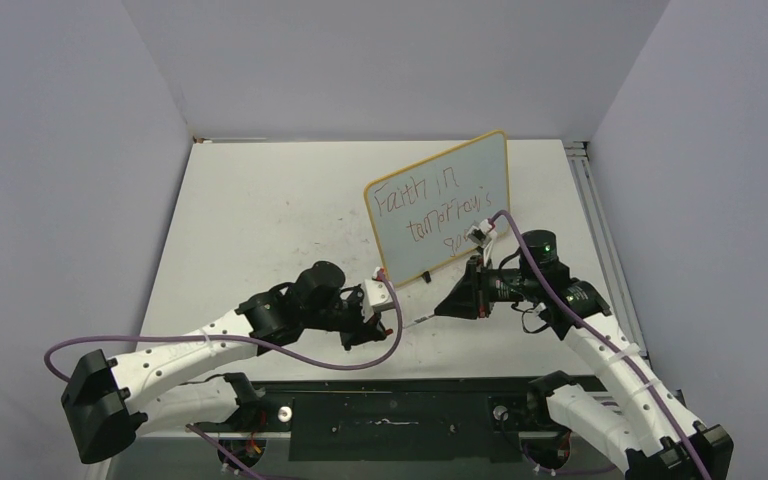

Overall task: Write a sentence on the whiteboard
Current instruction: Close the whiteboard marker at the center of the board.

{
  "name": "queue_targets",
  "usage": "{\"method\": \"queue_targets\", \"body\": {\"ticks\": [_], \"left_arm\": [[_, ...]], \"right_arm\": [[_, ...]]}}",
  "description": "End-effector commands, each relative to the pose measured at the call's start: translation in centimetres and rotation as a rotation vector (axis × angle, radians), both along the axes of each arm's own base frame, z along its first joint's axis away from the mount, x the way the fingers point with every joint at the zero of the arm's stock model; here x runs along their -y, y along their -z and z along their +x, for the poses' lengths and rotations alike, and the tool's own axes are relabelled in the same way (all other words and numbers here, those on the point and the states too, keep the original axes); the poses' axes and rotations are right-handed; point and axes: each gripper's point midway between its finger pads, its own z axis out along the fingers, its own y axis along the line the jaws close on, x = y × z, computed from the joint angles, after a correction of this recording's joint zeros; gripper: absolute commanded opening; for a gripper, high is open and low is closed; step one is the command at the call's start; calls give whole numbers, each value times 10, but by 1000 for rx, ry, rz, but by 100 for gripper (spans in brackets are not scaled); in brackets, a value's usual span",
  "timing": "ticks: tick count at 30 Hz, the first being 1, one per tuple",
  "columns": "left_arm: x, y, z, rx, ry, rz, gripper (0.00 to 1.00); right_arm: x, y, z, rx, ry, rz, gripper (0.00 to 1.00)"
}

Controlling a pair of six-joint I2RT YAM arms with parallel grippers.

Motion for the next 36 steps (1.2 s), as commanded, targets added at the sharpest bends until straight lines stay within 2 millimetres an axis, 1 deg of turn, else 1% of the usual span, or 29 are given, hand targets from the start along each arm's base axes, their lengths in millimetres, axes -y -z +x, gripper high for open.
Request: {"method": "queue_targets", "body": {"ticks": [1, 6, 10, 13, 24, 36], "left_arm": [[5, -20, -2, 26, 34, -70, 0], [6, -22, -4, 24, 46, -77, 0], [7, -22, -6, 20, 54, -80, 0], [7, -21, -6, 14, 56, -76, 0], [9, -22, -7, 7, 61, -84, 0], [9, -22, -5, 3, 53, -85, 0]], "right_arm": [[-7, -11, 6, 64, -19, 0, 5], [-8, -7, 6, 50, -22, 1, 5], [-10, -9, 8, 51, -19, 16, 5], [-12, -7, 9, 44, -23, 18, 5], [-15, -5, 8, 36, -34, 23, 5], [-18, 2, 4, 16, -53, 11, 5]]}}
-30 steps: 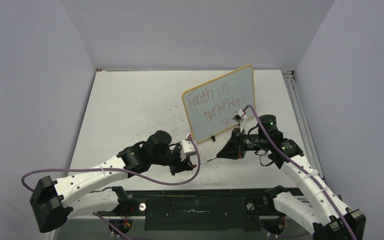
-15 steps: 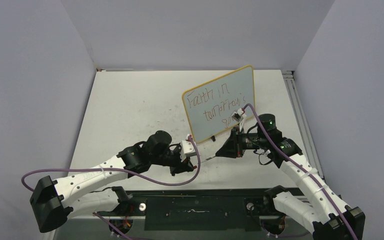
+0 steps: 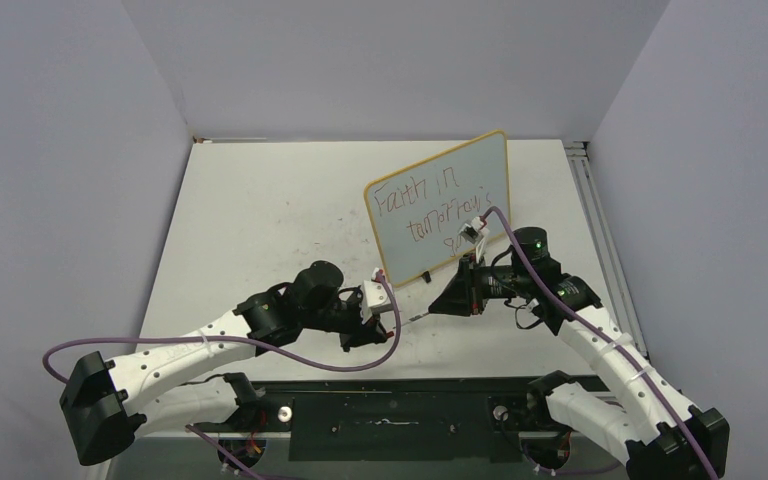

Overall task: Write a sentence on the whiteboard
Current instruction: Close the whiteboard marker at the center of the board.

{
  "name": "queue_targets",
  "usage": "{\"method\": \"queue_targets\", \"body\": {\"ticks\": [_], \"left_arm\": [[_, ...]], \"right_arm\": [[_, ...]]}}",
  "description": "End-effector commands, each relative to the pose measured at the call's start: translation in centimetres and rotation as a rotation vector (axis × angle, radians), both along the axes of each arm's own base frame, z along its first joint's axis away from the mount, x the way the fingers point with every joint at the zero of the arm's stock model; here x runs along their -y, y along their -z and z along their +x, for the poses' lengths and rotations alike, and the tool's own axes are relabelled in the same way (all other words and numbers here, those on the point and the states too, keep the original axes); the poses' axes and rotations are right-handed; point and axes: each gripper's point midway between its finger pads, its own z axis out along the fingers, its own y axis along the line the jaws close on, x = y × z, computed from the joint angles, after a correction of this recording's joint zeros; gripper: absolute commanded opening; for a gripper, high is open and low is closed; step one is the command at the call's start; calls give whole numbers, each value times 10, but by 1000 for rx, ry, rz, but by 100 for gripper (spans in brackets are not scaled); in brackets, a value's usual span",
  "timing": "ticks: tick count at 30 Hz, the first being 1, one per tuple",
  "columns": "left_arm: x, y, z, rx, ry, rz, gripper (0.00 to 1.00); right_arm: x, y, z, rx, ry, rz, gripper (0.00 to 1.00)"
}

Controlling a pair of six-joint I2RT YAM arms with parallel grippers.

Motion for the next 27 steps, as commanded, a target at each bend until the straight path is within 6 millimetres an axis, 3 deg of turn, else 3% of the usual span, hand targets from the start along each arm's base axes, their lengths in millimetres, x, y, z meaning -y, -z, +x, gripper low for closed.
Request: {"method": "queue_targets", "body": {"ticks": [1, 27], "left_arm": [[7, -15, 3, 18, 10, -57, 0], [7, -18, 4, 21, 5, -68, 0]], "right_arm": [[-4, -5, 1, 45, -20, 20, 5], [-6, 1, 1, 39, -27, 6, 5]]}}
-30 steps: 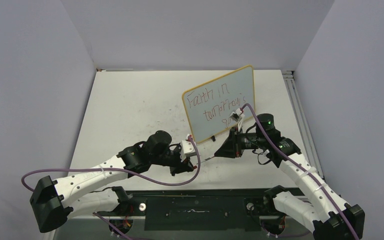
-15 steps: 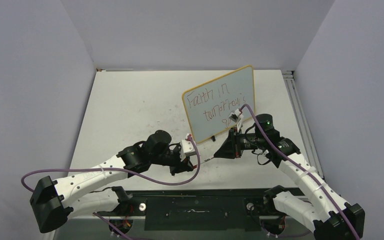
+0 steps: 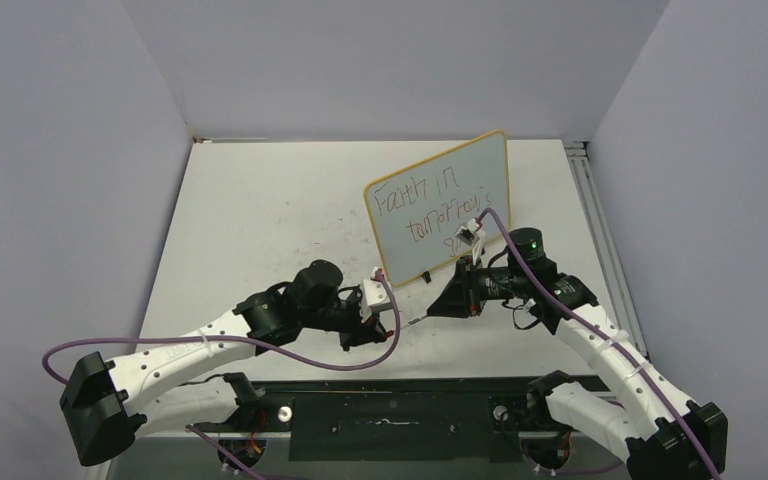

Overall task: Write a sentence on the whiteboard
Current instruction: Close the whiteboard marker at the center of the board.

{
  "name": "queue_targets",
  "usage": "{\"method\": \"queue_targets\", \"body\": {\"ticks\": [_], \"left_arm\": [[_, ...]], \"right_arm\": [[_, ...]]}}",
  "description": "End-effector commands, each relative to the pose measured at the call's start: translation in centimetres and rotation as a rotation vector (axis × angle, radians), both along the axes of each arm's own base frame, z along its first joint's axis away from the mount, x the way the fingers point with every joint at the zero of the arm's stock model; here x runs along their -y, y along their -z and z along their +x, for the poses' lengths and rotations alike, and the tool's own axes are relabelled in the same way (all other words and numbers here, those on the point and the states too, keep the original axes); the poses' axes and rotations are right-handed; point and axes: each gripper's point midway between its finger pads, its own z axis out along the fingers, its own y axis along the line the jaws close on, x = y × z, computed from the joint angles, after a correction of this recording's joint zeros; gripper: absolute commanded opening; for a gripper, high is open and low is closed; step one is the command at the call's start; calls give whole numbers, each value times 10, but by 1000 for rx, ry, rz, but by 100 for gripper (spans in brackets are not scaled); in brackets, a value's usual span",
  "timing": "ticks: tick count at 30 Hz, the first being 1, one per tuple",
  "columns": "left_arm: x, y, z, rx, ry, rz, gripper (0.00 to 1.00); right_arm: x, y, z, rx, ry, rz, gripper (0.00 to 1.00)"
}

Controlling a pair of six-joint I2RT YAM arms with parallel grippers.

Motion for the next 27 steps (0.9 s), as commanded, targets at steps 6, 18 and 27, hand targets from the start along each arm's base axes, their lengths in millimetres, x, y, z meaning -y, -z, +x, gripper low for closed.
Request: {"method": "queue_targets", "body": {"ticks": [6, 18, 27], "left_arm": [[7, -20, 4, 34, 4, -75, 0], [10, -36, 7, 63, -6, -132, 0], [14, -51, 9, 91, -15, -186, 0]], "right_arm": [[-5, -5, 2, 50, -20, 28, 5], [-14, -1, -2, 21, -38, 53, 5], [-26, 3, -9, -6, -57, 88, 5]]}}
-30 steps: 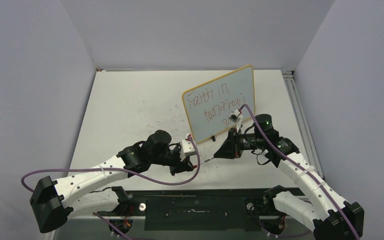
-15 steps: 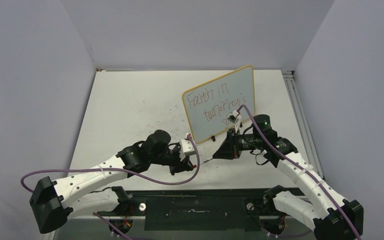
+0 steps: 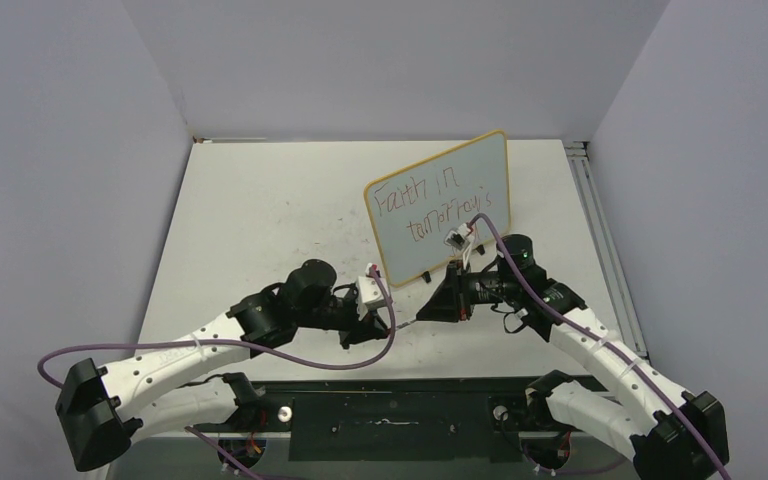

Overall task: Write a sentence on the whiteboard
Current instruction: Close the whiteboard marker at the center of the board.

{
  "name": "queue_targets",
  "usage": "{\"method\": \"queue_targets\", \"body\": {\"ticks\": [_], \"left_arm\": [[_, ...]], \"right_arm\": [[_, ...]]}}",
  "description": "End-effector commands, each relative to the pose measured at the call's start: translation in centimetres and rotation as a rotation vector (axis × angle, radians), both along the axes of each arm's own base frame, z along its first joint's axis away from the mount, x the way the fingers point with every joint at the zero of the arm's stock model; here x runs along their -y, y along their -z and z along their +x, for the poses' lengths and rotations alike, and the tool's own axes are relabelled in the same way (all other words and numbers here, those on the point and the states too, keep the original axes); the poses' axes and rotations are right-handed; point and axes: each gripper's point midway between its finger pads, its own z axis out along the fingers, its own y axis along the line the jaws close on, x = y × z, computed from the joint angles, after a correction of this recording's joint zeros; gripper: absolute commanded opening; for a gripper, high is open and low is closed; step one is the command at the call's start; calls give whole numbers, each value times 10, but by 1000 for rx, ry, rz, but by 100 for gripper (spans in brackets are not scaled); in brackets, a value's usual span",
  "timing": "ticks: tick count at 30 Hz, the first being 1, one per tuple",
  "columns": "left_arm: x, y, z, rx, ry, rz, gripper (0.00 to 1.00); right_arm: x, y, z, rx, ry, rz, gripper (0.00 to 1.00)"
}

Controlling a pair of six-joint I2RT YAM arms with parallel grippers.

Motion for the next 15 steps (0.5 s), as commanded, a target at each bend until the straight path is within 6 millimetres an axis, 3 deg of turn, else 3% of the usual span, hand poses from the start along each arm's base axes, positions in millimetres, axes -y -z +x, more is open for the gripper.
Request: {"method": "queue_targets", "body": {"ticks": [1, 14, 15], "left_arm": [[12, -37, 8, 78, -3, -131, 0], [12, -49, 13, 100, -27, -147, 0], [10, -50, 15, 104, -35, -144, 5]], "right_arm": [[-9, 1, -3, 0, -21, 34, 5], [-17, 3, -6, 19, -14, 43, 5], [-17, 3, -5, 25, -10, 45, 5]]}}
